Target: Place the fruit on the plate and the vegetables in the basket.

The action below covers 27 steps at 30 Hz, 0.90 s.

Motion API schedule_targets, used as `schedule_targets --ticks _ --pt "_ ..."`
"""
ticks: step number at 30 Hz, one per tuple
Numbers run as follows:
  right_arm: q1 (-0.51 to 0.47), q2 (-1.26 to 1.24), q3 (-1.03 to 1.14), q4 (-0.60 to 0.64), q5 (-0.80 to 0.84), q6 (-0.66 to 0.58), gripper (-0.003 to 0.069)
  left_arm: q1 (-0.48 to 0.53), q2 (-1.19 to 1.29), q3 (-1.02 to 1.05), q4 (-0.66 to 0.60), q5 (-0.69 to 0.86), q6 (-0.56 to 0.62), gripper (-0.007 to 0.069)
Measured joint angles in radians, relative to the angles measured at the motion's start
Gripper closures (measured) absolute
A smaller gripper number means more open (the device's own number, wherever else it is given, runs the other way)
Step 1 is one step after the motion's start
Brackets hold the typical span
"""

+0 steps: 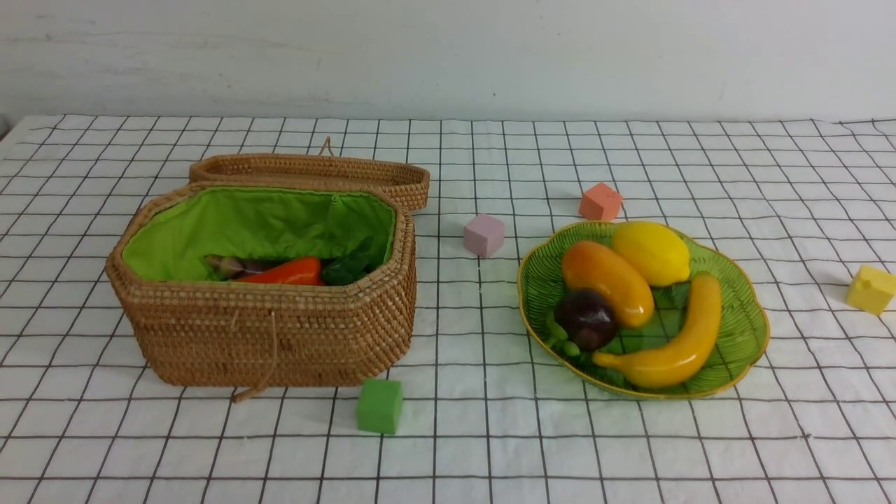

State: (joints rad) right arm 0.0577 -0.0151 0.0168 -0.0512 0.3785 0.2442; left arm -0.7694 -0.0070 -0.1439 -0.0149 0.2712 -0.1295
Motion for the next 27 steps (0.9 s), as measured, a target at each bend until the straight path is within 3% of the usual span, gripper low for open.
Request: schedule_targets --ticks 6,8,10,12,16,18,23,27 --pt "0.0 0.0 0.0 0.0 0.0 0.0 0.0657 0.006 0.0 0.0 0.003 -0.006 0.0 0.0624" --pt "0.0 0.0 0.0 0.0 0.0 0.0 0.0655 0.06 0.0 0.002 0.002 -0.023 -0.007 0.063" --pt "0.0 0.0 0.0 0.0 0.0 0.0 0.0655 0.125 0.0 0.01 -0.007 -0.048 -0.02 0.0637" --pt "0.0 0.0 0.0 0.0 0.0 0.0 0.0655 0.312 0.0 0.049 -0.039 -0.125 -0.046 0.0637" --pt "0.0 0.0 0.0 0.0 0.001 0.0 0.0652 0.536 -0.002 0.144 -0.057 -0.18 -0.048 0.0637" --pt "0.0 0.0 0.0 0.0 0.001 0.0 0.065 0.581 -0.002 0.163 -0.058 -0.141 -0.049 0.0637" --pt "0.0 0.0 0.0 0.0 0.001 0.0 0.0644 0.602 -0.002 0.175 -0.073 0.093 -0.04 0.0637" --pt "0.0 0.0 0.0 0.0 0.001 0.0 0.0641 0.602 -0.002 0.175 -0.102 0.108 -0.04 0.0637"
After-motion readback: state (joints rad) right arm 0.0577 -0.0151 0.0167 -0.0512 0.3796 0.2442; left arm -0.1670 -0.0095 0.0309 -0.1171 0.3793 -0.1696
